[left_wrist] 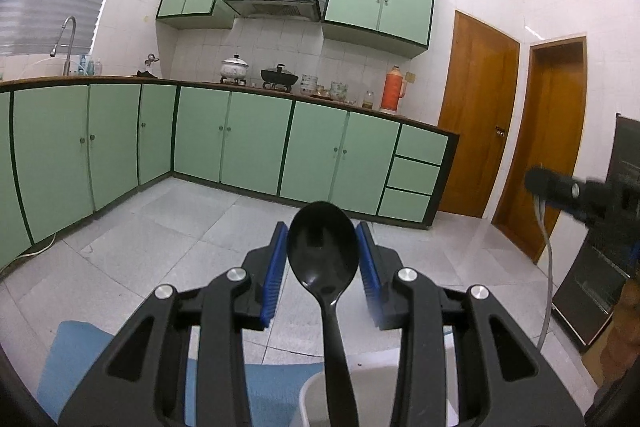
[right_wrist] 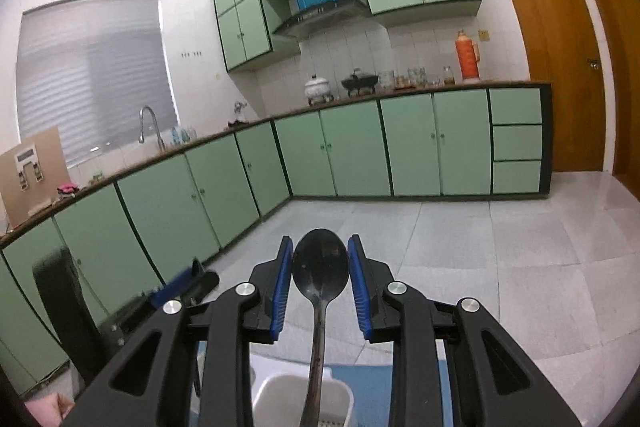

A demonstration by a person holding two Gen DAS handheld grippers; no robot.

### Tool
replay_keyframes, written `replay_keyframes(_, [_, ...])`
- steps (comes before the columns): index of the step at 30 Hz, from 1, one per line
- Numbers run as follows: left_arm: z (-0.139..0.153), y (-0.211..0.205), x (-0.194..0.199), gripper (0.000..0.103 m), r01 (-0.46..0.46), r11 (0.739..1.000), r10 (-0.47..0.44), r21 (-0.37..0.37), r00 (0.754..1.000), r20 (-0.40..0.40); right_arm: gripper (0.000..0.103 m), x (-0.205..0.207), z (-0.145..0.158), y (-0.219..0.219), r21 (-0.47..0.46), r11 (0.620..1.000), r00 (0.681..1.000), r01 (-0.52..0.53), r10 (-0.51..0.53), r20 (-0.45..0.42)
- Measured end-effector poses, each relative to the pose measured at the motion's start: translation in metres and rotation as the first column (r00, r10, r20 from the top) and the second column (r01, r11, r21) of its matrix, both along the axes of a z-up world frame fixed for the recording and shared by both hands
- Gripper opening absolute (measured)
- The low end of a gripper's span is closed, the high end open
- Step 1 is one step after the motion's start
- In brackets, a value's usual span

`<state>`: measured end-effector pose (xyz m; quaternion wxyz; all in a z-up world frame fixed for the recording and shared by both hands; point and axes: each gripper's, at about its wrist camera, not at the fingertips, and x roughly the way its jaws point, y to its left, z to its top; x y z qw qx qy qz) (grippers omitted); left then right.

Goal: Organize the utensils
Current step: 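Lower both spoons into the white holder and open both tools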

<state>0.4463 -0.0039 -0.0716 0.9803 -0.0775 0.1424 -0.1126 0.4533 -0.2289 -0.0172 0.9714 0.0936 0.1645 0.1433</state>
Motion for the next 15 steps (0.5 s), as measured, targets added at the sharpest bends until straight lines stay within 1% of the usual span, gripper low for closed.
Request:
replay_keyframes(2, [-0.004, -0.001, 0.002, 0.033, -0.001, 1.0, 0.001, 0.006, 1.0, -0.012, 0.028, 0.006, -0.001, 0.004, -0.025, 1.0, 1.0, 0.016, -0.016, 0.004])
replay_keyframes(4, [-0.008, -0.002, 0.003, 0.033, -0.006, 1.0, 0.006, 0.012, 1.0, -0.018, 0.028, 0.009, -0.006, 0.006, -0.023, 1.0, 1.0, 0.019, -0.019, -0.003])
replay_keyframes(6, [-0.012, 0.0, 0.003, 0.033, -0.012, 1.0, 0.013, 0.015, 1.0, -0.027, 0.028, 0.012, -0.011, 0.011, -0.042, 0.999, 0.999, 0.032, -0.032, 0.0])
replay_keyframes(10, [-0.022, 0.003, 0.0, 0.033, -0.016, 1.0, 0.017, 0.018, 0.999, -0.048, 0.028, 0.012, -0.033, 0.017, -0.059, 0.998, 0.999, 0.028, -0.03, -0.035])
replay_keyframes(13, [-0.028, 0.006, -0.005, 0.034, -0.01, 1.0, 0.011, 0.017, 0.998, -0.066, 0.028, 0.005, -0.047, 0.021, -0.056, 0.998, 0.998, 0.011, -0.015, -0.063])
replay_keyframes(14, [-0.029, 0.006, -0.007, 0.034, -0.007, 1.0, 0.008, 0.017, 0.997, -0.072, 0.028, 0.002, -0.051, 0.023, -0.058, 0.998, 0.997, 0.004, -0.009, -0.071])
replay_keyframes(15, [-0.031, 0.007, -0.009, 0.037, -0.008, 1.0, 0.01, 0.018, 0.997, -0.075, 0.028, -0.003, -0.056, 0.024, -0.061, 0.998, 0.997, -0.006, 0.001, -0.08])
